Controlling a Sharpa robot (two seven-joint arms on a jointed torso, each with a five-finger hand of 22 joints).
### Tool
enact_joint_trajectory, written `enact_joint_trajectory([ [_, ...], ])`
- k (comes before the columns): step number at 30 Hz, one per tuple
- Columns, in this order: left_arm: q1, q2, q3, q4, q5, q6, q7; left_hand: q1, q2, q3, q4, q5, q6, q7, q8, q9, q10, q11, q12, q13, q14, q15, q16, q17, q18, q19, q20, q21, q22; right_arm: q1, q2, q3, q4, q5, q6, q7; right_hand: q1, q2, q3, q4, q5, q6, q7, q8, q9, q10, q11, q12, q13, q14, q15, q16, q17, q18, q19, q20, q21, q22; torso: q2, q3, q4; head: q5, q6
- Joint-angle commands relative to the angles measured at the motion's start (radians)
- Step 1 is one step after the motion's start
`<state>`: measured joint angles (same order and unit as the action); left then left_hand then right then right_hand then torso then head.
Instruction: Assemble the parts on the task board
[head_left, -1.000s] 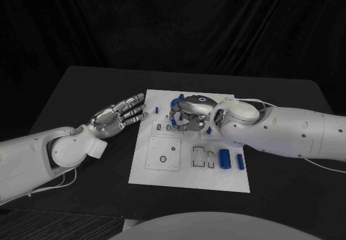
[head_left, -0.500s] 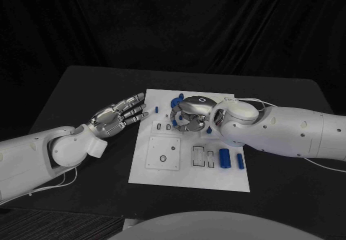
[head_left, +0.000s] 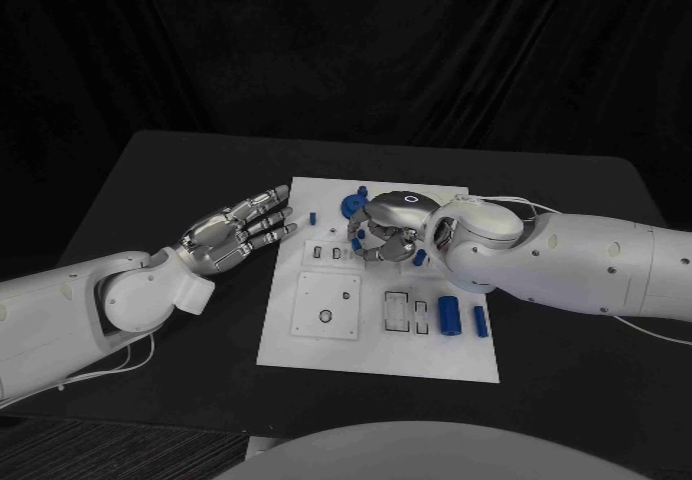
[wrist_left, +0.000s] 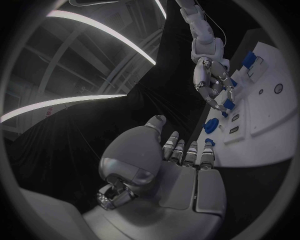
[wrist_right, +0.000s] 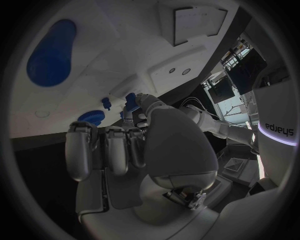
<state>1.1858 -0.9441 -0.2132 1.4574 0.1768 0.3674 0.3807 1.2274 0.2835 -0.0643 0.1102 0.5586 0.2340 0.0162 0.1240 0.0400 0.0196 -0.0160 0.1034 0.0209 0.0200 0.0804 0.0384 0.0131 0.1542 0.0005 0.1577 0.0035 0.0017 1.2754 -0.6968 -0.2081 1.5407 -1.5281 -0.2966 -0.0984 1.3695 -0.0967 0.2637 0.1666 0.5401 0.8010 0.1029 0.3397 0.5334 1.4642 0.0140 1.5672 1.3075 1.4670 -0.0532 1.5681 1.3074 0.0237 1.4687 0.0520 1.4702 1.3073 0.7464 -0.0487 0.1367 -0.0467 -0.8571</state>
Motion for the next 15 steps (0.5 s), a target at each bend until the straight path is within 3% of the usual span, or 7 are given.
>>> enact_joint_trajectory([
  [1,-0.001,0.003,0.001,0.000,0.001,0.017,0.003,-0.008,0.001,-0.002,-0.007,0.005,-0.003,0.002,0.006,0.001,0.002,0.002,0.005,0.001,0.001,0.008,0.006,0.001,-0.010,0.001,0.004,-0.003,-0.001,-0.004,0.000,0.001,-0.001,-0.003,-0.010,-0.019,-0.007,0.000,0.000,-0.006,0.003,0.002,0.003,-0.005,-0.001,0.107,0.005,0.004,0.263,0.104,0.007,0.003,0.263,0.004,0.046,0.008,-0.004,0.226,0.000,-0.0004,0.0004,-0.002,0.000],
  [10,-0.001,0.004,0.001,0.000,0.001,0.021,-0.001,-0.009,0.002,-0.001,-0.007,0.005,-0.004,0.002,0.005,0.001,0.002,0.002,0.005,0.001,0.002,0.009,0.007,0.001,-0.010,0.001,0.004,-0.003,-0.001,-0.015,0.009,0.001,-0.015,-0.003,-0.009,-0.018,-0.010,-0.001,0.003,-0.014,-0.007,-0.010,0.005,-0.016,-0.009,0.107,0.003,0.004,0.263,0.104,0.007,0.003,0.263,0.005,0.045,0.010,-0.006,0.225,0.000,-0.0006,0.0006,-0.002,-0.003],
  [15,-0.001,0.004,0.001,-0.001,0.001,0.025,-0.003,-0.009,0.003,0.001,-0.008,0.005,-0.004,0.002,0.005,0.000,0.002,0.002,0.006,0.001,0.002,0.010,0.008,0.002,-0.010,0.001,0.004,-0.003,-0.001,-0.021,0.013,0.001,-0.021,-0.003,-0.007,-0.019,-0.019,-0.001,0.005,-0.030,-0.051,-0.035,0.004,-0.031,-0.022,0.107,-0.001,0.004,0.263,0.104,0.003,0.003,0.263,0.006,0.044,0.008,-0.009,0.224,-0.001,-0.0004,0.0003,0.000,-0.006],
])
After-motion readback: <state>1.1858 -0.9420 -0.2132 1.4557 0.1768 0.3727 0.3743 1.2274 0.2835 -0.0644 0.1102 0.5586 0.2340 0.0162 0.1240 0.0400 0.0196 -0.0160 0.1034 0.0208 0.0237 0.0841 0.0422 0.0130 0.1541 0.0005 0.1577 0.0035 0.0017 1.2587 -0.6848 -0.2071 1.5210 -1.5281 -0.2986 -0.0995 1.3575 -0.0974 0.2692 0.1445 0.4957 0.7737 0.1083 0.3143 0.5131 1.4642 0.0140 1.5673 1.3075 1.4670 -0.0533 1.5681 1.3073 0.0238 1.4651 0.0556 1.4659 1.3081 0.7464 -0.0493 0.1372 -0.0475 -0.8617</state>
